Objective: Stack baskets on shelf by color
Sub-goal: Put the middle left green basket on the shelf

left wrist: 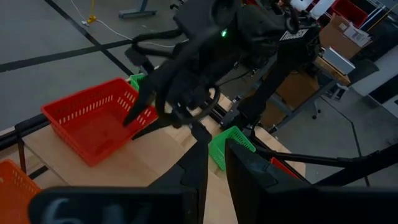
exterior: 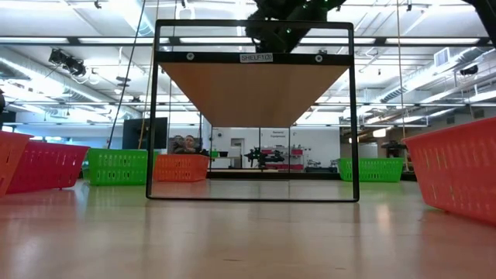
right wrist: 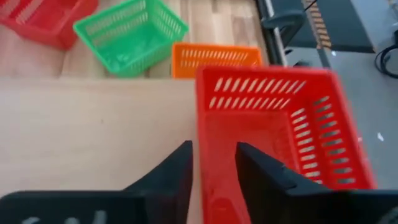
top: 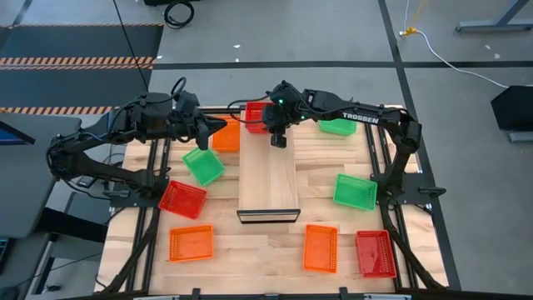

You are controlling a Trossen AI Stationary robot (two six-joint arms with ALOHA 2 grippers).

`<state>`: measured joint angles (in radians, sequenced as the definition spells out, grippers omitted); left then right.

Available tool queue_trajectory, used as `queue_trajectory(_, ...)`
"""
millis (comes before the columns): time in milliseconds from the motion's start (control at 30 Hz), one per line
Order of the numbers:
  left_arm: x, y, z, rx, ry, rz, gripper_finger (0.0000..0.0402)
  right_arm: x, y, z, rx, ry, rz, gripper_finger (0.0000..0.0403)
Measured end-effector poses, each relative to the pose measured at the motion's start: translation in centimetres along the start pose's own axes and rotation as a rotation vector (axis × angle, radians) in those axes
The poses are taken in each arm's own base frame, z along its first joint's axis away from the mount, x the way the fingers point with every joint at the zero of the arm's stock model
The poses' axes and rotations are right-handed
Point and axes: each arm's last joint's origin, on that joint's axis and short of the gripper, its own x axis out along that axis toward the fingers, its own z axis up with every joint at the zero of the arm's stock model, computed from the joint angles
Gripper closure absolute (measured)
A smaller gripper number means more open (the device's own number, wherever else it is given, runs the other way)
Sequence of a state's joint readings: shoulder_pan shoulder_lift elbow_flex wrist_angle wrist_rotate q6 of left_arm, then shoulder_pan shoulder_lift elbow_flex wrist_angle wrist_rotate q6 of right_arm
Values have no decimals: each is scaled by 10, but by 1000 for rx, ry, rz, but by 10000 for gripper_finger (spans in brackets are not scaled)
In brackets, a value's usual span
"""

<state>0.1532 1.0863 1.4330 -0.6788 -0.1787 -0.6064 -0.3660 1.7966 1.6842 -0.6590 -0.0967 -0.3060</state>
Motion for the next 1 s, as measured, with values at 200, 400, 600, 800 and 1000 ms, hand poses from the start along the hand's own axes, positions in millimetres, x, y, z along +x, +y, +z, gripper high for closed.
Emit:
queue_trajectory(200, 0, 0, -1, 1, 6, 4, 340, -20, 4, 18, 29, -10, 8, 211)
queue_trajectory(400, -4, 18, -26, 56, 292, 161, 340, -50, 23, 33, 142, 56, 61, 181)
queue_trajectory(600, 1, 33, -53, 209, 624, 346, 311, -73, 39, 38, 250, 152, 18, 181)
queue_trajectory(800, 17, 35, -62, 314, 757, 376, 217, -88, 43, 36, 305, 234, -54, 180)
queue_trajectory(1000, 42, 45, -82, 392, 888, 418, 112, -112, 43, 32, 404, 257, -70, 180)
